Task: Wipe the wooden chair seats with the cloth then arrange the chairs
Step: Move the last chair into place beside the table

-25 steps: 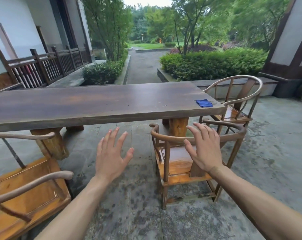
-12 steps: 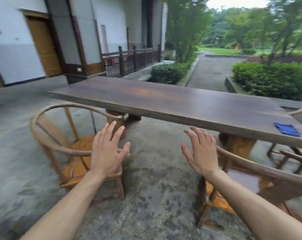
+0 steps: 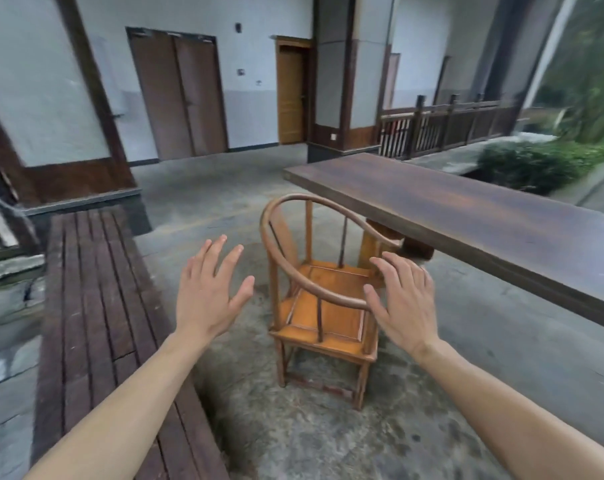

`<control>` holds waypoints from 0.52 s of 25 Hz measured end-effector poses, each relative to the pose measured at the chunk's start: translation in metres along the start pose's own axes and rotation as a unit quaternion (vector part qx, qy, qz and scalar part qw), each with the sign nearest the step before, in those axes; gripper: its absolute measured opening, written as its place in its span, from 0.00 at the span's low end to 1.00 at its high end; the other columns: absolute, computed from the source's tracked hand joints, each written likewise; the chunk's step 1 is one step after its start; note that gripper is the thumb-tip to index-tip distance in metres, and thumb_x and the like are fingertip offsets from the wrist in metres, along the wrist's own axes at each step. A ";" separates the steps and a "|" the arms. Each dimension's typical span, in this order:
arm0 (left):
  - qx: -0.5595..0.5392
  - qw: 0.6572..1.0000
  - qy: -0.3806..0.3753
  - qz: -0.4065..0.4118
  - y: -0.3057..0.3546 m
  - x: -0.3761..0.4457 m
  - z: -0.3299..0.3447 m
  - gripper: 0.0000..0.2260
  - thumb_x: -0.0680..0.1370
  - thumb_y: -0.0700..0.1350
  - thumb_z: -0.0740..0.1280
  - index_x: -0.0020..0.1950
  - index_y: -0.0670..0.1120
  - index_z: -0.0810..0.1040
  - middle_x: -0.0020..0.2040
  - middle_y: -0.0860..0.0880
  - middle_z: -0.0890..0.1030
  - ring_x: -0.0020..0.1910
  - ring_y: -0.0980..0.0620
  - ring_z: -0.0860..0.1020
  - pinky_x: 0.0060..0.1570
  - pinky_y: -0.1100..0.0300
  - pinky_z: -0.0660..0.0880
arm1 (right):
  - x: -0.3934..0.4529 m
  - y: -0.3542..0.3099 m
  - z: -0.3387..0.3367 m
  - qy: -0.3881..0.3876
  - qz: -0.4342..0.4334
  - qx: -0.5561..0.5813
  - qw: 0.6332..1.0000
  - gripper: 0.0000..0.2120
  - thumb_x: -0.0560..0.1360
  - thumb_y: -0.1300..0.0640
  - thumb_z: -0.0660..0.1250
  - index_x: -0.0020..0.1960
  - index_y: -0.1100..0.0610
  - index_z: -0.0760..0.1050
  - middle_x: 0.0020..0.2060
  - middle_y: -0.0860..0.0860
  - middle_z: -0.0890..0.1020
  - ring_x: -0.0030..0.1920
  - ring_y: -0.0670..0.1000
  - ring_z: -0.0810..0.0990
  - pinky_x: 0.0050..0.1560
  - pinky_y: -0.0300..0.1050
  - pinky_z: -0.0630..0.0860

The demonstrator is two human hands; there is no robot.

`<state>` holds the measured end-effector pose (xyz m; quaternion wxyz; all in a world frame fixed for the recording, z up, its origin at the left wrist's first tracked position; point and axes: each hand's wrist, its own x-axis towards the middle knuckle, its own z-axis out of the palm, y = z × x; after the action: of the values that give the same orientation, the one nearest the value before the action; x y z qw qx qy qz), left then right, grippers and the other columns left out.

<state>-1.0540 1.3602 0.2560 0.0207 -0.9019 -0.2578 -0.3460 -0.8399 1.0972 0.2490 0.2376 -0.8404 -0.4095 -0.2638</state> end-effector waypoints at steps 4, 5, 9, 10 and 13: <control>0.022 0.999 0.005 -0.025 -0.024 0.012 0.009 0.28 0.80 0.61 0.54 0.74 0.48 0.71 0.77 0.42 0.68 0.76 0.40 0.65 0.69 0.38 0.67 | 0.038 -0.011 0.038 -0.011 -0.031 0.025 0.999 0.21 0.80 0.42 0.54 0.70 0.49 0.67 0.70 0.51 0.72 0.71 0.56 0.68 0.74 0.62 0.61; 0.025 0.999 0.005 -0.031 -0.029 0.016 0.014 0.28 0.80 0.61 0.54 0.74 0.48 0.71 0.77 0.43 0.67 0.76 0.40 0.64 0.69 0.39 0.67 | 0.048 -0.009 0.046 -0.011 -0.033 0.033 0.999 0.21 0.80 0.42 0.54 0.70 0.49 0.67 0.70 0.52 0.72 0.71 0.56 0.68 0.74 0.63 0.62; 0.046 0.997 0.008 -0.061 -0.045 0.046 0.042 0.28 0.80 0.62 0.53 0.73 0.48 0.71 0.77 0.42 0.68 0.76 0.40 0.65 0.69 0.39 0.68 | 0.095 0.002 0.092 -0.014 -0.054 0.057 0.997 0.21 0.80 0.42 0.54 0.70 0.48 0.67 0.69 0.52 0.73 0.70 0.57 0.69 0.74 0.62 0.62; 0.051 0.997 0.010 -0.065 -0.047 0.056 0.049 0.28 0.80 0.62 0.53 0.73 0.48 0.71 0.77 0.42 0.68 0.76 0.40 0.64 0.69 0.39 0.68 | 0.110 0.005 0.105 -0.015 -0.059 0.065 0.996 0.21 0.80 0.42 0.54 0.69 0.48 0.67 0.69 0.52 0.73 0.70 0.57 0.70 0.73 0.62 0.62; 0.073 0.994 0.016 -0.080 -0.057 0.093 0.073 0.28 0.80 0.62 0.52 0.74 0.48 0.71 0.77 0.42 0.67 0.77 0.40 0.64 0.69 0.39 0.67 | 0.160 0.014 0.143 -0.025 -0.083 0.087 0.992 0.22 0.80 0.42 0.54 0.70 0.49 0.67 0.69 0.52 0.73 0.70 0.58 0.70 0.72 0.62 0.63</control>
<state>-0.9783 1.4672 0.2510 0.0625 -0.8685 -0.3536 -0.3416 -0.7093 1.2670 0.2416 0.2766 -0.7861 -0.5051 -0.2246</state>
